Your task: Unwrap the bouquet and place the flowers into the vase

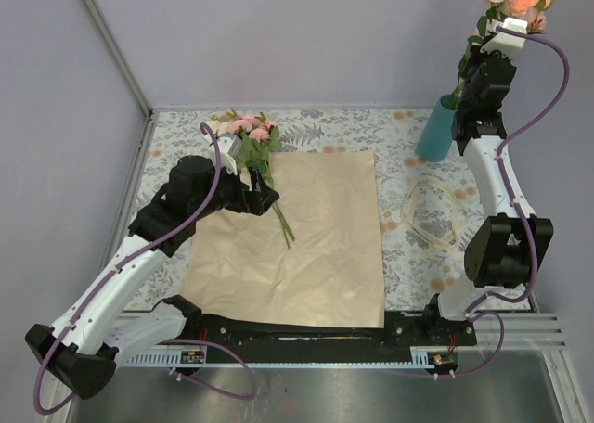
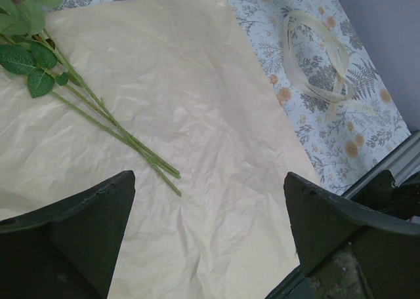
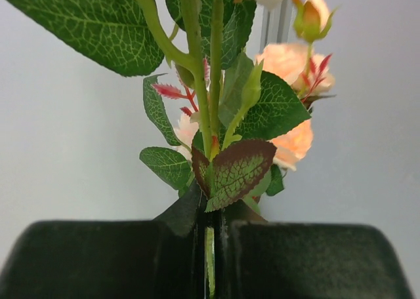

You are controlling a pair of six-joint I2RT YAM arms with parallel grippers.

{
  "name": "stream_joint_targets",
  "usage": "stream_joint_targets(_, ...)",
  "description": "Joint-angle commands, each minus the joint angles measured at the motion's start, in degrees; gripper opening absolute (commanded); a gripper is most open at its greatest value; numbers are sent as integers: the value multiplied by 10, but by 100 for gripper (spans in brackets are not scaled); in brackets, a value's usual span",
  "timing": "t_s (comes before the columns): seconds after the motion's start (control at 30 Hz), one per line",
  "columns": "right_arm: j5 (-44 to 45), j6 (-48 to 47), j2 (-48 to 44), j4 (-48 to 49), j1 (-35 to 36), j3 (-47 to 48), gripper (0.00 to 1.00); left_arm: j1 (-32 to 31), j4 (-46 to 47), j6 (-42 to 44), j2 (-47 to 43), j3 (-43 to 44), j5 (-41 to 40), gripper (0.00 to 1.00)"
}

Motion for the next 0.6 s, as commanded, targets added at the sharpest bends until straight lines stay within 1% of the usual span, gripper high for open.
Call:
stream_joint_targets(0.0,-13,44,25,-4,-5,6,0,-2,16,9,-6,-1,-15,99)
stream_joint_targets(0.13,-23,75,50,-29,-5,12,0,-2,14,10,-3,1,-16,99)
stream_joint_targets(0.23,-20,100,67,-53,-5,18,9,-2,13,10,-5,-1,-19,99)
stream_joint_targets(0.33,-11,112,76,-72,-5,22,15,-2,13,10,-4,0,-19,99)
stream_joint_targets(0.47,-7,121,62,-84,-5,17,23,-1,11,11,-5,1,-26,99)
stream_joint_targets(0.57,6,139,46,-134,-5,30,32,-2,11,9,-7,1,-28,99)
